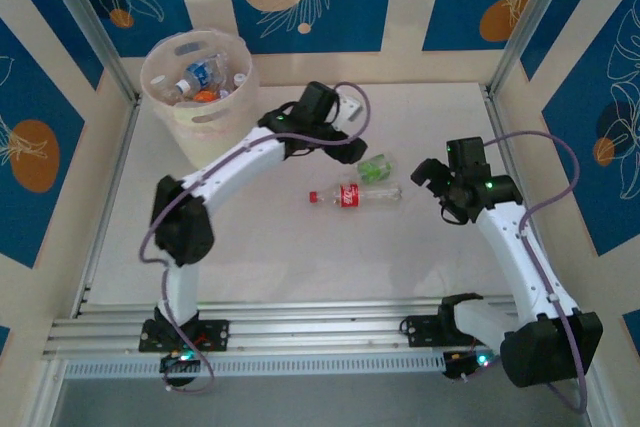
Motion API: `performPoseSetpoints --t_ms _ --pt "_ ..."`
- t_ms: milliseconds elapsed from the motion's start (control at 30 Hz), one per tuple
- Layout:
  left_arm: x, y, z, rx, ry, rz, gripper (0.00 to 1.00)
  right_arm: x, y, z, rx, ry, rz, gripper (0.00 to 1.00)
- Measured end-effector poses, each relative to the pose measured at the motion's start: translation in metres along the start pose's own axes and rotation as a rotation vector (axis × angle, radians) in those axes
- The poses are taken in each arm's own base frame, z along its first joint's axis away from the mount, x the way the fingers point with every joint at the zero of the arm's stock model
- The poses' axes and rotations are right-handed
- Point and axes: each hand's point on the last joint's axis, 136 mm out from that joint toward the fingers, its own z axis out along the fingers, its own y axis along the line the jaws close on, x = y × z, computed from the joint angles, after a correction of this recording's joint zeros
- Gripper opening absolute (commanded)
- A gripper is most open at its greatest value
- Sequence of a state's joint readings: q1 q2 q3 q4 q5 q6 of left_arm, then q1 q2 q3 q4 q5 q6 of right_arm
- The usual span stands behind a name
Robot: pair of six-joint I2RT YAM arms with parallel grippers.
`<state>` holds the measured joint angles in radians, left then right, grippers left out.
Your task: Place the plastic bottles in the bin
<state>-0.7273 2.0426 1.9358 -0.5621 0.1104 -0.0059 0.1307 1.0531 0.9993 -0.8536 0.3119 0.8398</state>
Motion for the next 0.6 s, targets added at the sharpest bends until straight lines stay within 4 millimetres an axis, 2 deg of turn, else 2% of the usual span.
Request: performPoseSetpoints --t_ms 33,133,267,367,600 --pt "-0.004 -0.004 0.012 0.017 -0.002 0.014 0.99 0.0 -0.001 -0.003 -0.003 -0.004 0.002 0.99" --pt "-0.009 -0.011 0.046 0.048 0.006 0.049 1.0 0.0 -0.001 -0.009 -0.015 -0.018 0.007 0.99" --pt "-0.006 -0.014 0.083 0.063 0.036 0.079 0.99 -0.001 -0.001 -0.015 -0.029 -0.031 0.009 0.99" --pt "0.007 -0.012 0.102 0.066 0.077 0.086 0.99 -0.001 -0.002 -0.018 -0.035 -0.037 0.013 0.99" --pt "0.036 -0.019 0.122 0.129 0.16 0.111 1.0 0.0 -0.002 -0.022 -0.048 -0.046 0.015 0.99"
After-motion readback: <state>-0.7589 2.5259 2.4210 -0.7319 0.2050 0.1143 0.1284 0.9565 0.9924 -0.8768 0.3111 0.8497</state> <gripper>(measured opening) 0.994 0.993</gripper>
